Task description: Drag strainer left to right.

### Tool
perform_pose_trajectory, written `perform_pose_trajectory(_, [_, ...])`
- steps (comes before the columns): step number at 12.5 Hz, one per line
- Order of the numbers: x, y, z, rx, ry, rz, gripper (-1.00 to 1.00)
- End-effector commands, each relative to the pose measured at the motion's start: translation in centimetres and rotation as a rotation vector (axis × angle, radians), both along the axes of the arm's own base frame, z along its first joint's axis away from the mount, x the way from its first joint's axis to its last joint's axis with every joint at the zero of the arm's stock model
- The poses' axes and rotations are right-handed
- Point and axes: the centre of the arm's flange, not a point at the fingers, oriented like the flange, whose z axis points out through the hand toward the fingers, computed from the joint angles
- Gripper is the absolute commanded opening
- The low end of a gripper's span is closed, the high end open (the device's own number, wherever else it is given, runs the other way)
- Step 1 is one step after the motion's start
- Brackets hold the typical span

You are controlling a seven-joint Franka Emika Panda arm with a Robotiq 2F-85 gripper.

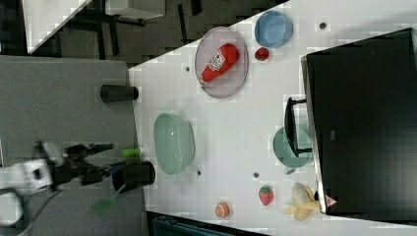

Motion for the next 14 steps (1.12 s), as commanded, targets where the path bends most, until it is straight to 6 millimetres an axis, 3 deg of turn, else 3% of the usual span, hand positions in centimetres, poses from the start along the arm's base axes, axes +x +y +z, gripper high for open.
perform_pose_trajectory(1, [-0.6, 4.3, -4.6, 0.042, 0.022, -0.213, 1.0])
perform_pose_trajectory(4, [1.3, 6.9, -11.1, 0.108, 0.069, -0.411, 1.0])
perform_pose_trajectory(9, [3.4, 8.3, -21.7, 0.168, 0.168, -0.734, 1.0])
perform_pose_trajectory(14, [3.6, 9.2, -30.0, 0.183, 0.173, -0.824, 1.0])
